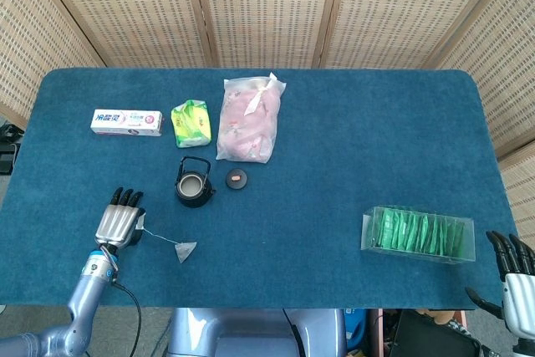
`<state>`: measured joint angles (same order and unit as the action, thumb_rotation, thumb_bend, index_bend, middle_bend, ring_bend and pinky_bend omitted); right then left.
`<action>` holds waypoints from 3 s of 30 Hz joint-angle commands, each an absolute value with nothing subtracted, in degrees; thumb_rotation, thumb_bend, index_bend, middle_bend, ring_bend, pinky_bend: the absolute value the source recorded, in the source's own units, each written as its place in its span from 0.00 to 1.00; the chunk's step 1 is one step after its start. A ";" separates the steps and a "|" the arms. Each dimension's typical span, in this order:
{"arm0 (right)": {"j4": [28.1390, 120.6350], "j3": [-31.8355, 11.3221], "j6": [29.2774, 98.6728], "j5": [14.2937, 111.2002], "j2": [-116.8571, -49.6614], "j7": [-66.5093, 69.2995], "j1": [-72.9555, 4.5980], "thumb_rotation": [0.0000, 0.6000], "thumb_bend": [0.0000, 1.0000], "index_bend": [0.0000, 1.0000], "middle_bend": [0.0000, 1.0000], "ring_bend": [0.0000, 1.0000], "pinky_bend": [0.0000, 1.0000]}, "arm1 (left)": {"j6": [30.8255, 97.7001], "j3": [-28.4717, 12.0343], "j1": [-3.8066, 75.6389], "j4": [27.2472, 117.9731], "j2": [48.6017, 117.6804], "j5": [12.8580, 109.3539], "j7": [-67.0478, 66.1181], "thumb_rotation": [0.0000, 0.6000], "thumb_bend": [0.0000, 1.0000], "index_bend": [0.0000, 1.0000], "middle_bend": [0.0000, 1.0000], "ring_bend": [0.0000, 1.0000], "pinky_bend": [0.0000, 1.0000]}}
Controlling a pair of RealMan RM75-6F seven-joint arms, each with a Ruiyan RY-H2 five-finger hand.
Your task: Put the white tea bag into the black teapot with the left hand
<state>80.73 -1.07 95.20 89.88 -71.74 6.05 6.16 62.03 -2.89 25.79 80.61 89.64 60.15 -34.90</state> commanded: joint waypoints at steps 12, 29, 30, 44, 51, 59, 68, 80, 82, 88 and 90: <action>80.90 -1.18 94.96 89.75 -71.72 5.93 6.13 1.00 0.01 0.12 0.21 0.08 0.16 | 62.87 -3.73 25.91 81.30 89.00 61.02 -32.60 1.00 0.45 0.61 0.14 0.08 0.01; 79.46 -1.31 94.66 89.71 -72.43 7.66 5.95 1.00 0.01 0.12 0.21 0.08 0.16 | 71.79 -9.00 26.78 95.48 80.74 74.71 -20.92 1.00 0.47 0.61 0.16 0.09 0.01; 79.30 -1.35 94.63 89.71 -72.49 7.85 5.91 1.00 0.01 0.12 0.21 0.08 0.16 | 71.99 -9.34 27.24 96.04 80.70 75.79 -20.45 1.00 0.47 0.61 0.16 0.10 0.01; 78.31 -1.46 94.84 89.13 -72.71 9.02 6.31 1.00 0.01 0.12 0.21 0.08 0.16 | 72.52 -12.79 30.41 97.48 81.56 77.09 -21.56 1.00 0.47 0.61 0.17 0.10 0.01; 78.03 -1.46 94.95 88.81 -72.69 9.36 6.63 1.00 0.01 0.12 0.21 0.08 0.16 | 72.20 -15.23 32.37 96.46 82.54 75.18 -22.55 1.00 0.47 0.61 0.17 0.10 0.01; 77.83 -1.57 94.53 88.39 -72.82 9.51 6.65 1.00 0.01 0.12 0.21 0.08 0.16 | 71.28 -16.50 34.08 95.53 82.95 72.92 -23.53 1.00 0.47 0.61 0.17 0.10 0.01; 77.94 -1.64 94.10 88.19 -72.70 9.29 6.56 1.00 0.01 0.12 0.21 0.08 0.16 | 71.70 -16.05 34.22 94.72 82.61 72.33 -23.35 1.00 0.47 0.61 0.17 0.10 0.01; 78.57 -1.67 93.64 88.20 -72.50 8.50 6.32 1.00 0.01 0.12 0.21 0.08 0.16 | 72.44 -15.91 33.74 92.58 81.82 71.04 -22.43 1.00 0.47 0.61 0.17 0.10 0.00; 78.71 -1.68 93.56 88.20 -72.47 8.37 6.28 1.00 0.01 0.12 0.21 0.08 0.16 | 72.38 -15.86 33.75 92.23 81.78 70.86 -22.27 1.00 0.47 0.61 0.17 0.10 0.00; 79.14 -1.70 93.33 88.14 -72.40 7.85 6.17 1.00 0.01 0.12 0.21 0.08 0.16 | 71.86 -15.43 33.74 90.88 81.85 70.07 -21.83 1.00 0.47 0.61 0.17 0.10 0.00; 79.18 -1.69 93.29 88.13 -72.42 7.81 6.16 1.00 0.01 0.12 0.21 0.08 0.16 | 71.47 -15.04 33.70 90.75 81.91 69.89 -21.72 1.00 0.47 0.61 0.17 0.10 0.00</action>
